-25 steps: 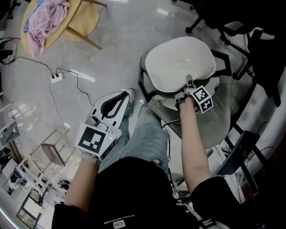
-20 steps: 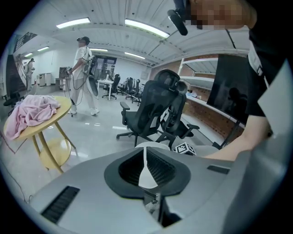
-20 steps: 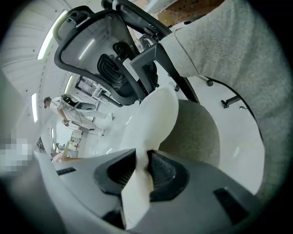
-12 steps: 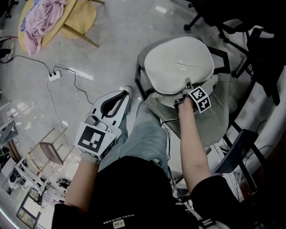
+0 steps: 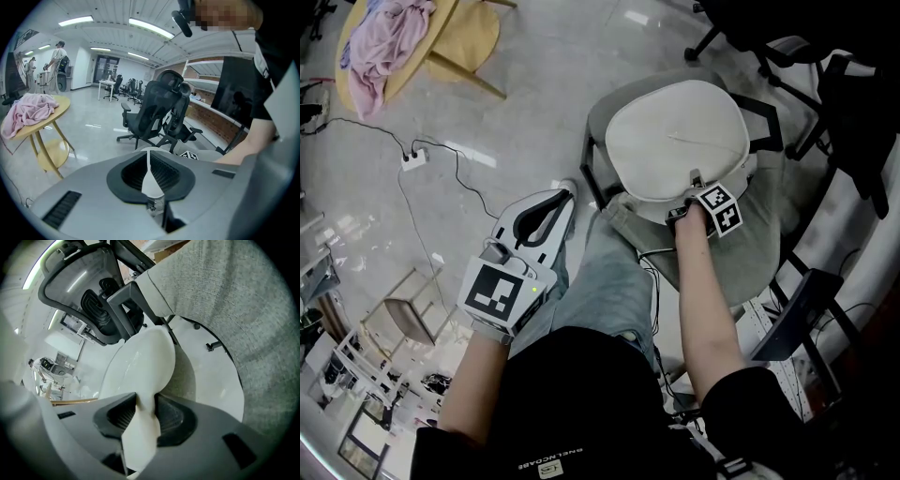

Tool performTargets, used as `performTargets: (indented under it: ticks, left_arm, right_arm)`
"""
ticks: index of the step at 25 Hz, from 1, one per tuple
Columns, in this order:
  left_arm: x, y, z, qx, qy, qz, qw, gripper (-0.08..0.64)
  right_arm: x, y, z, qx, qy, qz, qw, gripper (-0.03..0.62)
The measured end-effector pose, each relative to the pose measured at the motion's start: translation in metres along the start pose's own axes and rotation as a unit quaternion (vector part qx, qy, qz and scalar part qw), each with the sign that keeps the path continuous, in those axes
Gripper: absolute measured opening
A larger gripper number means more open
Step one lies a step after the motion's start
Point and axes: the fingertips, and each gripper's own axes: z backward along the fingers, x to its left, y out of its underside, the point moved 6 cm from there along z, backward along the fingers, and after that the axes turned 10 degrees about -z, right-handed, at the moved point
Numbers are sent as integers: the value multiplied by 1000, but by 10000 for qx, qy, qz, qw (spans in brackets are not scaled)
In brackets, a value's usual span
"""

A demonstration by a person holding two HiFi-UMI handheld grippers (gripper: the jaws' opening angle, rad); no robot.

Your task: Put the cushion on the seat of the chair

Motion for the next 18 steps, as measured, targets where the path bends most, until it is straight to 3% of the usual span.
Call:
performTargets:
  ticks: [6, 10, 18]
  left_arm:
    - [3, 1, 0, 13, -5, 42, 10000, 15]
    - [7, 2, 1, 19, -12, 64, 10000, 15]
    - [15, 11, 7, 34, -41, 159, 9999, 15]
  right_arm:
    - [-8, 3, -10, 134, 268, -187, 9994, 150]
    - [-13, 8, -18, 371, 352, -361, 9980, 238]
    - [-18, 10, -26, 416, 827, -286, 9953, 327]
